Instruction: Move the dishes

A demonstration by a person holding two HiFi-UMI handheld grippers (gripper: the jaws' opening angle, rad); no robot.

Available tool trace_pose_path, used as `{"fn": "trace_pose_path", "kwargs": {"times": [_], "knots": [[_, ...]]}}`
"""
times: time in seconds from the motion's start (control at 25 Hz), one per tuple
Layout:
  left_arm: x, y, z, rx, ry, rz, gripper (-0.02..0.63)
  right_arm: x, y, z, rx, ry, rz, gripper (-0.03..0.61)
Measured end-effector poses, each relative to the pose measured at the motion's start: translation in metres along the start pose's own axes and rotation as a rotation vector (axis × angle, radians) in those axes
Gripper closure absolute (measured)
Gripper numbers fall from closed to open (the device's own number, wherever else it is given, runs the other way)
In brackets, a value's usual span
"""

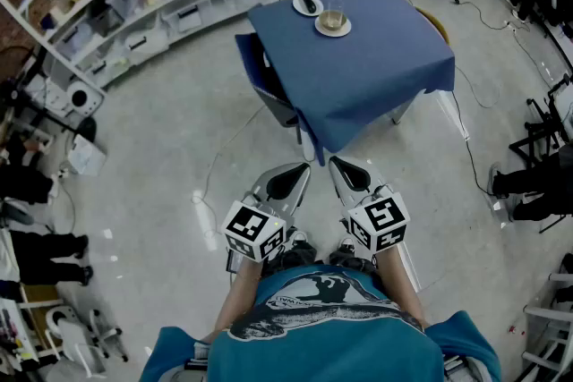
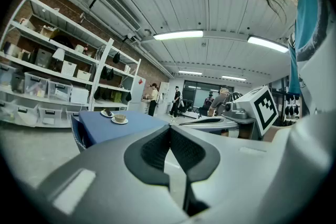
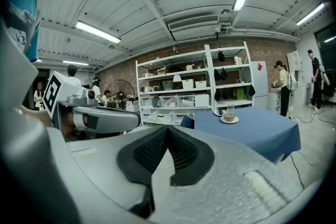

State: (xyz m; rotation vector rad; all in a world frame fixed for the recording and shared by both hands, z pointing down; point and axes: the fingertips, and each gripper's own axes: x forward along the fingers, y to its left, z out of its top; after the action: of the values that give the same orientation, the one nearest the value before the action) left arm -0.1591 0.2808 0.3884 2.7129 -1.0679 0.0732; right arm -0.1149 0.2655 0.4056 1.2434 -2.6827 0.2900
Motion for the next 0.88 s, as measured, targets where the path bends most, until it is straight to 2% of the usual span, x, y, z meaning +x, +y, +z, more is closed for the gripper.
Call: {"fn": "trace_pose_path", "kwargs": {"times": [0.56, 0.88], "knots": [[-0.003, 0.011, 0.003, 0.011, 0.002, -0.034, 0.601, 0.013, 0.005, 0.0, 0.051, -0.027, 0.006, 0.575], [-0.017, 0.029, -0.001, 0.012, 0.028, -0.072, 0.601, 0.029, 0.02, -0.006, 0.083, -0.017, -0.031, 0.575]]}}
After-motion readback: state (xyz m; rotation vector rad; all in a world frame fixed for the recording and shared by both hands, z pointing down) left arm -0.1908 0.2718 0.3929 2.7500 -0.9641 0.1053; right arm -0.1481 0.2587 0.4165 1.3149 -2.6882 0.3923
